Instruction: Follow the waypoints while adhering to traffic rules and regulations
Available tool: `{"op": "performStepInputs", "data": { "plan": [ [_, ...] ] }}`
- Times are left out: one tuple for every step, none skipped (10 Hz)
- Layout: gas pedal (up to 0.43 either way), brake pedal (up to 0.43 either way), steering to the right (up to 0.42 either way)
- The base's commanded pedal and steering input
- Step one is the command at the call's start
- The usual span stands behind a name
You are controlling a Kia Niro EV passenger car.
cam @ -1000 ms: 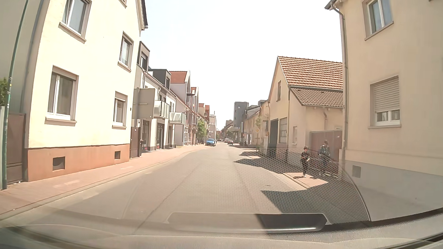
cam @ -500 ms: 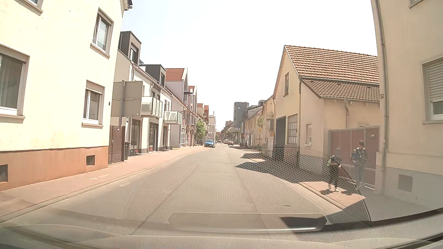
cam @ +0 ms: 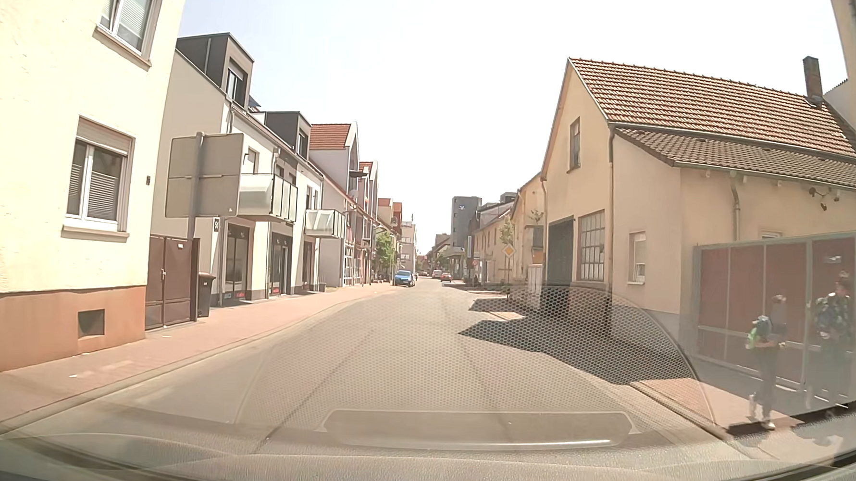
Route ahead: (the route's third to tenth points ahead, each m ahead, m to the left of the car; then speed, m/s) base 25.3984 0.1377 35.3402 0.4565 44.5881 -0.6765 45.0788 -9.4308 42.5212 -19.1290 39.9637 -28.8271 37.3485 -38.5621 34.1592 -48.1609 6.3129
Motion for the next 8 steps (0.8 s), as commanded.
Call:
{"op": "performStepInputs", "data": {
  "plan": [
    [0.0, 0.0, 0.001],
    [0.0, 0.0, 0.001],
    [0.0, 0.0, 0.001],
    [0.0, 0.0, 0.001],
    [0.0, 0.0, 0.0],
    [0.0, 0.0, 0.0],
    [0.0, 0.0, 0.001],
    [0.0, 0.0, -0.002]
  ]
}}
